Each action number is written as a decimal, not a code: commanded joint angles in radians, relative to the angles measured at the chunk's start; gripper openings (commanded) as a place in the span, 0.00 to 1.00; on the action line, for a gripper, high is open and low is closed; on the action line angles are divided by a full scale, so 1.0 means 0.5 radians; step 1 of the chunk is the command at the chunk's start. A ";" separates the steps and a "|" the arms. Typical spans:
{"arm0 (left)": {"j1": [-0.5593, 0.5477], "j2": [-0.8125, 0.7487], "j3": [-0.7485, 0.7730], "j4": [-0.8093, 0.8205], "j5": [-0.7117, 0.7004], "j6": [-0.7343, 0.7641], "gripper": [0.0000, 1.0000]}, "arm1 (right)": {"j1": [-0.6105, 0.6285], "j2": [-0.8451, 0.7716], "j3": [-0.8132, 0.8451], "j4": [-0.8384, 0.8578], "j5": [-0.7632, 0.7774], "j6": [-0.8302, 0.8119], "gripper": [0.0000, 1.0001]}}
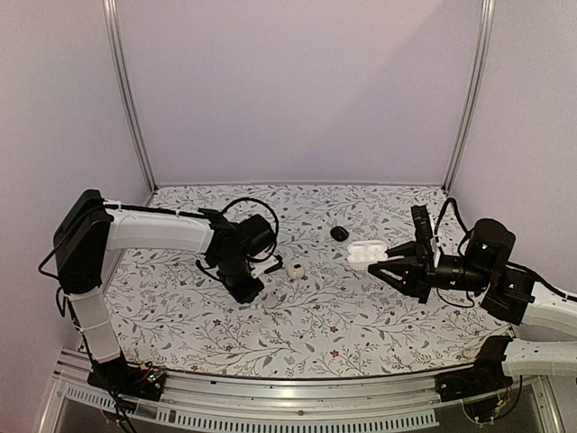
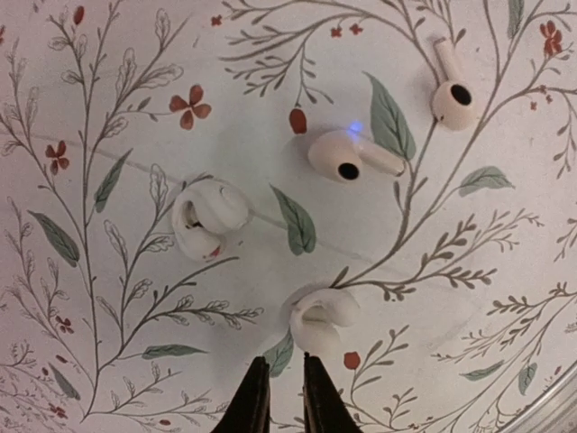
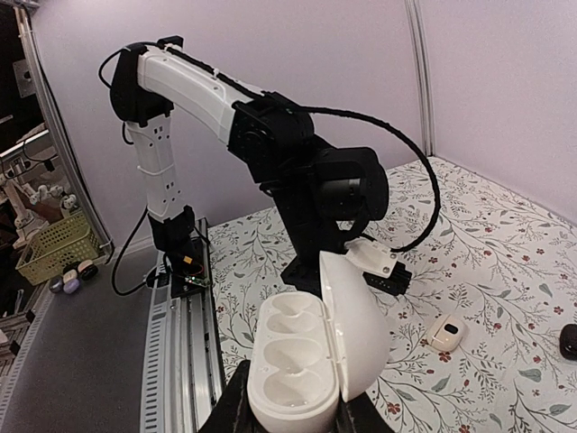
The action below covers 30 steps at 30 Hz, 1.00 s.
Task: Insert the wireless bluetooth earbuds into the charging case
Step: Pick up the right earbud from the center of the board.
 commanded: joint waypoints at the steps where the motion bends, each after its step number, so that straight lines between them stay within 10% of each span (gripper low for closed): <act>1: 0.062 -0.068 -0.036 -0.073 0.009 -0.046 0.14 | -0.003 -0.035 -0.029 0.024 0.000 0.027 0.00; 30: 0.206 -0.012 -0.135 0.254 0.435 0.164 0.25 | -0.005 -0.008 -0.009 0.025 -0.009 0.021 0.00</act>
